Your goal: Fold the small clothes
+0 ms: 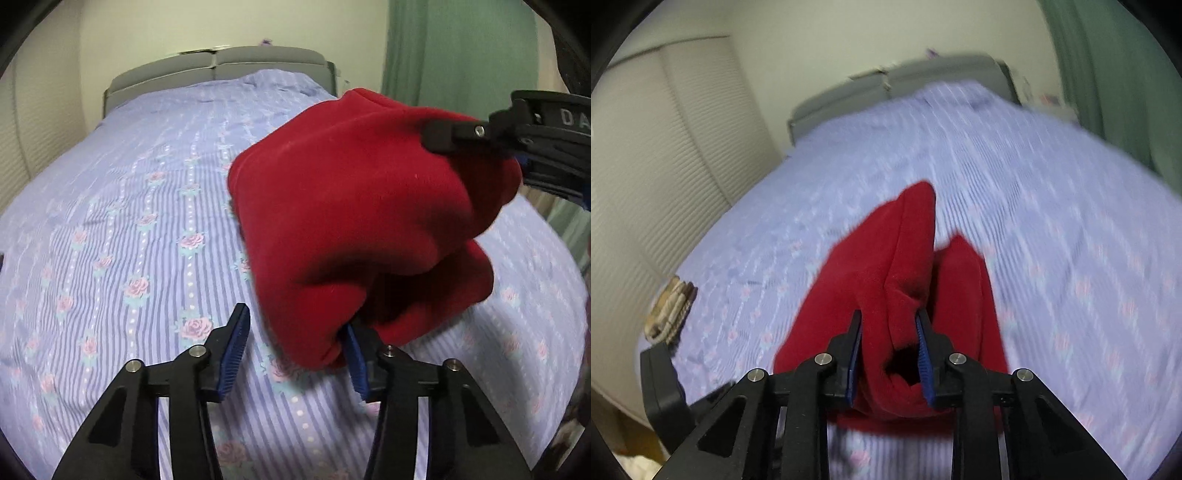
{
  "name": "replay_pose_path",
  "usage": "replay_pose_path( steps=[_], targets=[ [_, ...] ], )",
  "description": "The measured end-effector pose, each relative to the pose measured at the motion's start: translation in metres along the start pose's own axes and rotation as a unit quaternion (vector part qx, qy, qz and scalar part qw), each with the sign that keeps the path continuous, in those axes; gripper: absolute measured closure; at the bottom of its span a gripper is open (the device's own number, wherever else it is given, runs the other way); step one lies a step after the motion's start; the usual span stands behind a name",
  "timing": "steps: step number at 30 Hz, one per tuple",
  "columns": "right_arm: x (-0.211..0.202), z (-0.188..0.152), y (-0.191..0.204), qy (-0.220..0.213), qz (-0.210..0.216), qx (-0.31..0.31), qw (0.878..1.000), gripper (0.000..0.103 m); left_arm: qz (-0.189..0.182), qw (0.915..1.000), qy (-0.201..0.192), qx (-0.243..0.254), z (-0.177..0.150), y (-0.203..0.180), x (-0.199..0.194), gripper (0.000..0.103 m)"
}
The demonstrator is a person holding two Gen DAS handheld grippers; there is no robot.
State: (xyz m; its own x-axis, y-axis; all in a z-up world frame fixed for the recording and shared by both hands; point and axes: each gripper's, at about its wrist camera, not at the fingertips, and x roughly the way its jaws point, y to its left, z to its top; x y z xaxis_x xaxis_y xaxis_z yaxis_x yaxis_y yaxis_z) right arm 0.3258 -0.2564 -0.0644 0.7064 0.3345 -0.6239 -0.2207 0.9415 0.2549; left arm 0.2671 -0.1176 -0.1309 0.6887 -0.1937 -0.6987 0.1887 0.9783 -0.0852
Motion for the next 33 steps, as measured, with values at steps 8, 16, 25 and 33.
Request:
replay_pose_path(
  steps=[8, 16, 25, 33],
  targets=[
    [-0.002, 0.011, -0.016, -0.02, 0.014, -0.059, 0.998, 0.079, -0.04, 0.9884, 0.016, -0.145, 0.003, 0.022, -0.01, 0.059],
    [0.003, -0.035, -0.043, 0.014, 0.015, -0.019, 1.0, 0.079, -0.065, 0.977, 0.058, -0.194, -0.016, 0.037, 0.01, 0.058],
    [0.025, -0.042, -0.055, 0.026, -0.012, -0.036, 0.999, 0.079, -0.058, 0.9855, 0.049, -0.152, -0.01, 0.026, 0.011, 0.057],
    [0.031, -0.039, -0.051, 0.039, -0.043, -0.09, 0.994, 0.078, -0.068, 0.9883, 0.069, -0.118, -0.006, 0.027, 0.019, 0.051]
  ],
)
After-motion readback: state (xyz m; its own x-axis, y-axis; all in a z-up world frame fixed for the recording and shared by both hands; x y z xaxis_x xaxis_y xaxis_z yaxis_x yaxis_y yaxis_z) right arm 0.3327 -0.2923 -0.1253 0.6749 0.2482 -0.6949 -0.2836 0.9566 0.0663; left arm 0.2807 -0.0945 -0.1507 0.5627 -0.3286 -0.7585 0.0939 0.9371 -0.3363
